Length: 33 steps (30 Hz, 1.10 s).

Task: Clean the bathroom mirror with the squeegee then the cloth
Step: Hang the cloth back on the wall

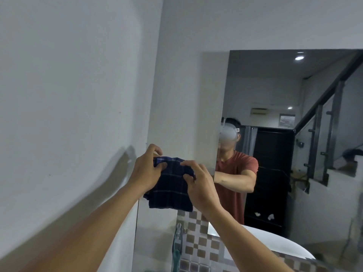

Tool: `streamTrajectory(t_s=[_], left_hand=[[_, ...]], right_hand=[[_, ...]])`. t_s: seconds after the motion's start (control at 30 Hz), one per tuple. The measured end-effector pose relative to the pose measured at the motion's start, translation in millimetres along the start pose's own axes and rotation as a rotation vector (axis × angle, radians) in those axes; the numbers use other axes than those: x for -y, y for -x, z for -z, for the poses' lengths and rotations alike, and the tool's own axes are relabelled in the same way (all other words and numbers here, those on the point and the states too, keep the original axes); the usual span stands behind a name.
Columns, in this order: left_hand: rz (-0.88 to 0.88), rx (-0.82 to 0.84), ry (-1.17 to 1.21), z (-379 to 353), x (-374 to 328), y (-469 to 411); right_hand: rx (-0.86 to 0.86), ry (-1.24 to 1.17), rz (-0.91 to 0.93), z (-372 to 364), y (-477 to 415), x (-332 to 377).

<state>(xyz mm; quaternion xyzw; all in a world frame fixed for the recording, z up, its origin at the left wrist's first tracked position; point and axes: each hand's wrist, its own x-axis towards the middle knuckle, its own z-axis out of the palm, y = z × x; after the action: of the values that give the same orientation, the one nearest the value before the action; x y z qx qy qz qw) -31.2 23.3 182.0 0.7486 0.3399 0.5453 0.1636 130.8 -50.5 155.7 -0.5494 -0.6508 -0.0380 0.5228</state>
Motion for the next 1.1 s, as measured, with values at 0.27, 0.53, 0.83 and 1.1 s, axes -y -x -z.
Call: streamTrajectory(t_s=[0.27, 0.53, 0.83, 1.1], left_hand=[[-0.157, -0.063, -0.253, -9.0, 23.1, -35.8], [-0.135, 0.005, -0.460, -19.2, 45.2, -45.2], [-0.029, 0.285, -0.683, -11.4, 36.8, -33.9], [-0.118, 0.198, -0.621, -9.7, 38.9, -20.5]], right_hand=[[-0.005, 0.332, 0.092, -26.4, -40.4, -9.7], [0.082, 0.572, 0.079, -40.4, -40.9, -19.7], [0.236, 0.582, 0.065, -35.7, -45.0, -18.1], [0.268, 0.567, 0.220, -24.2, -38.2, -24.6]])
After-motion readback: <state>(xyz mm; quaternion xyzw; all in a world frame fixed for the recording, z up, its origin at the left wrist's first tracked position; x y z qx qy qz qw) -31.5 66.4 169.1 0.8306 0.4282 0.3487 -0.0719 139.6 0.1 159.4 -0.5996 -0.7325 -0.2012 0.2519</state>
